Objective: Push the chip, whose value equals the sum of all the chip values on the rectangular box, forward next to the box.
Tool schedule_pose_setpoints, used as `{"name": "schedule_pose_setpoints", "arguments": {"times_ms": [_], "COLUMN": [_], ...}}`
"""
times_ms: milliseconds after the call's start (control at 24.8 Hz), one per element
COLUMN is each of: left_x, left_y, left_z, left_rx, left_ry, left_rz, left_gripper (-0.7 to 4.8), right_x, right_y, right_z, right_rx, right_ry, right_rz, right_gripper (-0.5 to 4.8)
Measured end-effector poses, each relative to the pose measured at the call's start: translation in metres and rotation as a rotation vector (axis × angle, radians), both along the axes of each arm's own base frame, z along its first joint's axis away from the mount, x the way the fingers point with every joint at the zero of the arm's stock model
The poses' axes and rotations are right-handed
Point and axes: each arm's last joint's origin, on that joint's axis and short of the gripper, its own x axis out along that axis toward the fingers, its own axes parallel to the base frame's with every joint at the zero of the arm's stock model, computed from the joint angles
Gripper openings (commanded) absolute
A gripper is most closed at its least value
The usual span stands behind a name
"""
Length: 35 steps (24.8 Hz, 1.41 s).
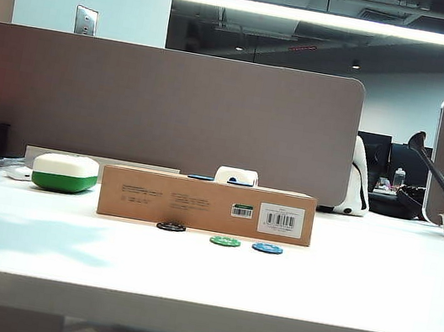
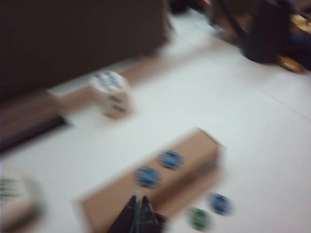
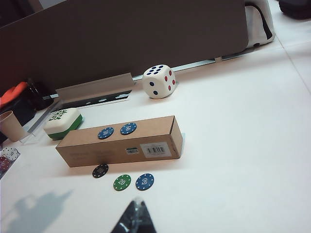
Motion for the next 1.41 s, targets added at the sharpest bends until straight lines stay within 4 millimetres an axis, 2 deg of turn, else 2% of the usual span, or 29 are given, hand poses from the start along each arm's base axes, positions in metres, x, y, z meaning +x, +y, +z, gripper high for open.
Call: {"name": "schedule_pose_setpoints", "arguments": {"times_ms": [81, 202, 363, 404, 444, 485, 606, 686, 767, 808, 1010, 1090, 1131, 1373, 1413], "left_x": [-0.021, -0.046, -0.087, -0.109, -0.119, -0.143, -0.176, -0.185, -0.185, -0.180, -0.170, -0.158, -0.156, -0.141, -0.136], "left_y": [0.046, 0.081, 0.112, 0.122, 0.125, 0.132, 0.139, 0.140, 0.140, 0.139, 0.134, 0.130, 0.129, 0.128, 0.129], "left_z": [0.029, 0.044, 0.056, 0.060, 0.062, 0.064, 0.060, 0.047, 0.029, 0.008, -0.056, -0.105, -0.117, -0.164, -0.178], "left_rx": [0.036, 0.020, -0.016, -0.016, -0.015, -0.016, -0.032, -0.021, 0.008, 0.024, -0.032, -0.063, -0.072, -0.136, -0.152], "left_ry": [-0.174, -0.247, -0.317, -0.363, -0.389, -0.430, -0.488, -0.474, -0.421, -0.369, -0.274, -0.226, -0.225, -0.224, -0.203], "left_rz": [0.186, 0.317, 0.492, 0.582, 0.618, 0.686, 0.756, 0.776, 0.767, 0.743, 0.618, 0.552, 0.532, 0.503, 0.494], "left_gripper": [-0.05, -0.05, -0.05, -0.05, -0.05, -0.05, -0.05, -0.05, -0.05, -0.05, -0.05, -0.05, -0.05, -0.05, -0.05], "right_x": [0.000, 0.000, 0.000, 0.000, 0.000, 0.000, 0.000, 0.000, 0.000, 0.000, 0.000, 0.000, 0.000, 0.000, 0.000], "right_y": [0.000, 0.000, 0.000, 0.000, 0.000, 0.000, 0.000, 0.000, 0.000, 0.000, 0.000, 0.000, 0.000, 0.000, 0.000], "right_z": [0.000, 0.000, 0.000, 0.000, 0.000, 0.000, 0.000, 0.000, 0.000, 0.000, 0.000, 0.000, 0.000, 0.000, 0.000], "right_rx": [-0.001, -0.001, -0.001, -0.001, -0.001, -0.001, -0.001, -0.001, -0.001, -0.001, -0.001, 0.000, -0.001, 0.000, -0.001], "right_ry": [0.000, 0.001, 0.000, 0.000, 0.000, 0.000, 0.000, 0.000, 0.000, 0.000, 0.000, 0.000, 0.000, 0.000, 0.000], "right_rz": [0.000, 0.000, 0.000, 0.000, 0.000, 0.000, 0.000, 0.000, 0.001, 0.001, 0.000, 0.000, 0.000, 0.000, 0.000], "right_gripper": [-0.05, -0.05, -0.05, -0.05, -0.05, -0.05, -0.05, -0.05, -0.05, -0.05, -0.05, -0.05, -0.05, -0.05, -0.05]}}
